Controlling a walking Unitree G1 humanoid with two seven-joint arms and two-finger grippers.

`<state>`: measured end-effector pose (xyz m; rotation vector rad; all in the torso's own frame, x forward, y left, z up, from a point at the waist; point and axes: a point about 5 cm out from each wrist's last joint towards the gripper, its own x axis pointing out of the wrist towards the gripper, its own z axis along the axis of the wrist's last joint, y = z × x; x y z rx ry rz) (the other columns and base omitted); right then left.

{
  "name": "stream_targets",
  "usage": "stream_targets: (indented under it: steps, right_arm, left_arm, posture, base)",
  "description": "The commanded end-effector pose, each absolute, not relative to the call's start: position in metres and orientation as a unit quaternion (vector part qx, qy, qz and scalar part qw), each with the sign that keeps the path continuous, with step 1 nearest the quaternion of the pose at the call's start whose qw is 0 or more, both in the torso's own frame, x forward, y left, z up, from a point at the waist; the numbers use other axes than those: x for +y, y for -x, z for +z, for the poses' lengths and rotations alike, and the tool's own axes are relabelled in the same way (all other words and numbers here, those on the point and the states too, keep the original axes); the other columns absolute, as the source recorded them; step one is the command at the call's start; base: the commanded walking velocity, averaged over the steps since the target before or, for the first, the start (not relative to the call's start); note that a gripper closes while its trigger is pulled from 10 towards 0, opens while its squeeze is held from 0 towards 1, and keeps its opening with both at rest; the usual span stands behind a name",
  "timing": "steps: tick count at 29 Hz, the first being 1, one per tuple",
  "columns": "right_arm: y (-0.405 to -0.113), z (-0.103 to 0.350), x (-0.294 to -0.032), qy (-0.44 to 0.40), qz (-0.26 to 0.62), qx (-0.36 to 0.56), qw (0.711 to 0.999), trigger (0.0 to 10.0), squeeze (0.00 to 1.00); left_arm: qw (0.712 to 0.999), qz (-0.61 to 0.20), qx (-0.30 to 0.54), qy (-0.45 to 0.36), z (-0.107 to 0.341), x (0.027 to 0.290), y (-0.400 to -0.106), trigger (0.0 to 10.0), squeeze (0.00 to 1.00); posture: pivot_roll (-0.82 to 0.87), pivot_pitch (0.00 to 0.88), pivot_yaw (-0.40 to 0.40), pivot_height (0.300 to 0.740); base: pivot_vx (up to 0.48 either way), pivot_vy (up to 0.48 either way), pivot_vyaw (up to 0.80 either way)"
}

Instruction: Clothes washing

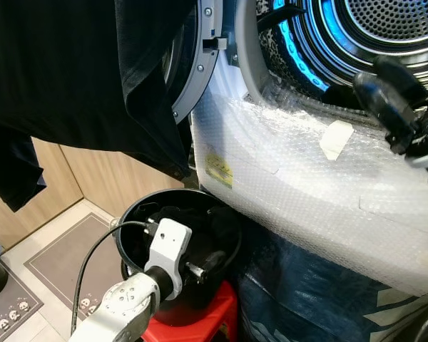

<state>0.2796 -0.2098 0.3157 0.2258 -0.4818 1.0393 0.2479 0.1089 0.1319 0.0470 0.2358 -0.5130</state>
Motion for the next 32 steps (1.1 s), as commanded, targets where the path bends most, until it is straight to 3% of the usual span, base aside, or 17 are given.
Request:
stream_targets:
  steps: [1,7,16,28,29,30,32]
  right_arm:
    - [-0.267,0.317,-0.199,-0.095,0.536,-0.224,0.808,10.0,0.0]
    - [-0.252,0.299,-0.186,-0.103,0.589,-0.186,0.78,10.0,0.0]
    - [-0.244,0.29,-0.182,-0.119,0.6,-0.172,0.772,10.0,0.0]
    - [-0.237,0.281,-0.173,-0.141,0.594,-0.171,0.773,10.0,0.0]
    - [-0.237,0.28,-0.173,-0.142,0.593,-0.172,0.774,10.0,0.0]
    - [-0.237,0.28,-0.172,-0.143,0.591,-0.173,0.775,10.0,0.0]
    - [-0.236,0.28,-0.172,-0.143,0.59,-0.174,0.775,10.0,0.0]
  left_arm:
    - [0.96,-0.25,0.124,-0.032,0.127,0.111,-0.249,10.0,0.0]
    - [0.952,-0.269,0.135,-0.048,0.116,0.107,-0.254,10.0,0.0]
    - [0.941,-0.295,0.151,-0.069,0.106,0.109,-0.259,10.0,0.0]
    - [0.899,-0.367,0.178,-0.162,0.1,0.111,-0.263,9.8,0.0]
    - [0.897,-0.37,0.177,-0.165,0.1,0.111,-0.263,9.1,0.0]
    - [0.893,-0.376,0.178,-0.17,0.101,0.111,-0.262,4.8,0.0]
    - [0.891,-0.381,0.179,-0.172,0.1,0.111,-0.262,4.8,0.0]
  posture:
    - [-0.02,0.037,-0.006,0.74]
    - [-0.02,0.025,-0.014,0.74]
    - [-0.04,0.026,-0.011,0.74]
    - [-0.06,0.037,0.026,0.74]
    - [-0.06,0.037,0.027,0.74]
    - [-0.06,0.037,0.029,0.74]
    - [-0.06,0.037,0.029,0.74]
  base:
    - [0.0,0.0,0.0]
    - [0.0,0.0,0.0]
    - [0.0,0.0,0.0]
    - [0.0,0.0,0.0]
    - [0.0,0.0,0.0]
    - [0.0,0.0,0.0]
    - [0.0,0.0,0.0]
